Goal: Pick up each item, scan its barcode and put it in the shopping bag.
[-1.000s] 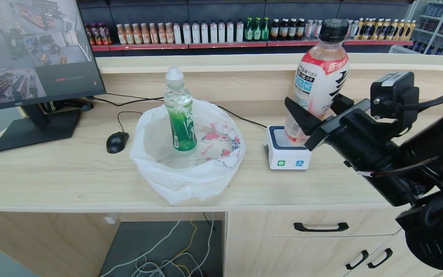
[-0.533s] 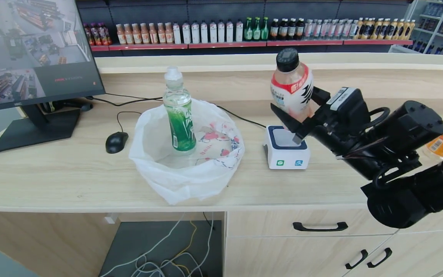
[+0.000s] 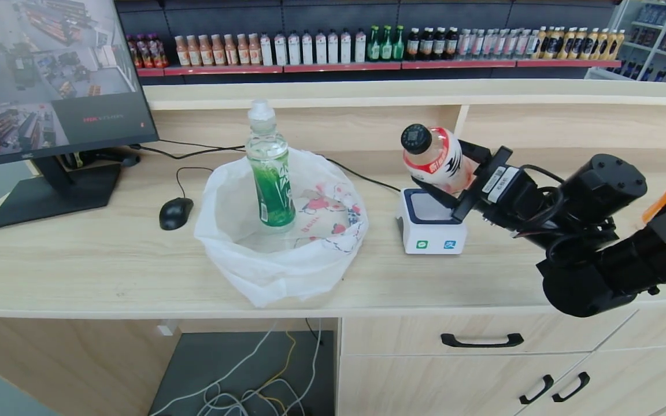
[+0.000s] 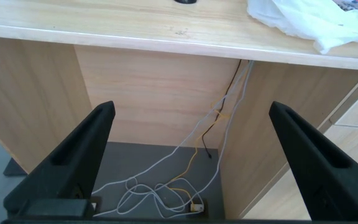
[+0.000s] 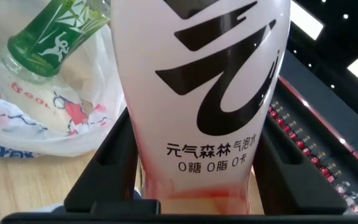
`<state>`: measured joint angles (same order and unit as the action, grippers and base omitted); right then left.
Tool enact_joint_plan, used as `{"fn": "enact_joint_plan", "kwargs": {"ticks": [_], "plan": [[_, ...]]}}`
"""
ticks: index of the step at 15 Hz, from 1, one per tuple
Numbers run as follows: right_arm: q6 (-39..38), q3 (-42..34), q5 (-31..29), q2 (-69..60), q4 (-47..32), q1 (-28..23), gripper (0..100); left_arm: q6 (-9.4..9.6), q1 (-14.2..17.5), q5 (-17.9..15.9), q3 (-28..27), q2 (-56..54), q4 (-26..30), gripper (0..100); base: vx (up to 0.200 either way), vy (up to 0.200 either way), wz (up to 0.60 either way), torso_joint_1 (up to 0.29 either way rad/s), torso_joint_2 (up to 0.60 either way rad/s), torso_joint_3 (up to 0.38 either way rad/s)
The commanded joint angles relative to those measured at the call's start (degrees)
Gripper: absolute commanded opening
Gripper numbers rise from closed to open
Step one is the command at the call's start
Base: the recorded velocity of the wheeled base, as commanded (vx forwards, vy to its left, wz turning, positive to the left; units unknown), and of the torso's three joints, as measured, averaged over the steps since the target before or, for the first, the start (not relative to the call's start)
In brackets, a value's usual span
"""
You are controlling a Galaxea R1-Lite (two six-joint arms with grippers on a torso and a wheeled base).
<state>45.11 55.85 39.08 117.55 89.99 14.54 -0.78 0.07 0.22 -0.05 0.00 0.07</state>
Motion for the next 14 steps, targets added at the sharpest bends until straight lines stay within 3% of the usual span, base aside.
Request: {"fn": "enact_joint_plan", "kwargs": {"ticks": [1,6,14], "plan": [[0.77,1.99,2.31,2.50,0.01,-1.10,0,-0.01,0.01,-0.04,0.05,0.00,0.01,100,0.000,0.000,0.00,0.000,0.00,0.000],[1.83,7.00,7.76,6.46,0.01,-1.10,0,-0.01,0.01,0.04,-0.04,0.00,0.01,100,0.000,0.000,0.00,0.000,0.00,0.000],[3.41,6.29,8.55,7.43,0.01,-0.57,0,-0.01,0.01,0.04,-0.04,0.00,0.01,100,0.000,0.000,0.00,0.000,0.00,0.000]]}}
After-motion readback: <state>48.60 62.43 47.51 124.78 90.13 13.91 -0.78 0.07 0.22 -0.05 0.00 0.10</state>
